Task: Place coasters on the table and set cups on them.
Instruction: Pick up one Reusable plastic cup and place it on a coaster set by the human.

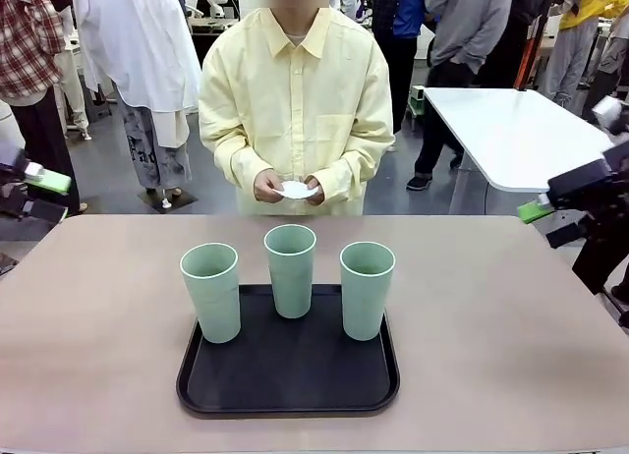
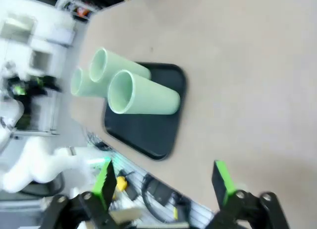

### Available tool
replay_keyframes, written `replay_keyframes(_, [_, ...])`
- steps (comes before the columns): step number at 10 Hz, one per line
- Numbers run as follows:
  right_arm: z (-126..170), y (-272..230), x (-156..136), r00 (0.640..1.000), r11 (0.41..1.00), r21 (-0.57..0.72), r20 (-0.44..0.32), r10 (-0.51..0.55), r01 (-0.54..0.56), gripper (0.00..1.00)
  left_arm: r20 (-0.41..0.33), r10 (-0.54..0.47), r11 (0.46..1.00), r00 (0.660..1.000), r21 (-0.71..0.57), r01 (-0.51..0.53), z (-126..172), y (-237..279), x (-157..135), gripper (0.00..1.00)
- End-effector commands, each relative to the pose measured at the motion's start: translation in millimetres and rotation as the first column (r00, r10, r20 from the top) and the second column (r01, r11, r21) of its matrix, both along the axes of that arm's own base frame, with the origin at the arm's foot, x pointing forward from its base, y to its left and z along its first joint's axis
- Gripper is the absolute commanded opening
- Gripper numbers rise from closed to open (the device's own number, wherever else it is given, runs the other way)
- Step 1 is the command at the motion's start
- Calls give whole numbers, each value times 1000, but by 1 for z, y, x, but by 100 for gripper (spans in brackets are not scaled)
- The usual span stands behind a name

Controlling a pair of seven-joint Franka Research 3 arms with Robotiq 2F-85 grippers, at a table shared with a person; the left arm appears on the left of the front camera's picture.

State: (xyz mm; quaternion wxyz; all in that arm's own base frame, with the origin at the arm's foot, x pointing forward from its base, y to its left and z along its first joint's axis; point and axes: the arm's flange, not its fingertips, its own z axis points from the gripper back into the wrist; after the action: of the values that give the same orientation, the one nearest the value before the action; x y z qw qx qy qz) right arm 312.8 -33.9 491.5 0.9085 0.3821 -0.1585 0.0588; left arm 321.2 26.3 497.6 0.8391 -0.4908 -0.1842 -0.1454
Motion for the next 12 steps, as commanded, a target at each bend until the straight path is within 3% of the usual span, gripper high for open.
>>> replay_keyframes(1, [-13, -22, 4, 997, 996, 83, -75, -15, 21, 100, -145, 1, 1000, 989, -26, -5, -26, 29, 20, 100])
replay_keyframes(4, [-27, -63, -5, 992, 983, 163, -101, -70, 85, 100, -273, 86, 992, 958, -69, -108, -57, 58, 28, 100])
replay_keyframes(7, [-34, -92, -21, 989, 972, 204, -116, -90, 112, 100, -298, 139, 975, 944, -127, -184, -71, 58, 16, 100])
replay_keyframes(10, [-29, -89, -26, 991, 972, 218, -122, -63, 89, 100, -294, 187, 972, 937, -84, -220, -59, 50, 10, 100])
replay_keyframes(12, [-35, -97, -30, 984, 974, 182, -141, -108, 133, 100, -318, 152, 975, 936, -109, -195, -71, 62, 20, 100])
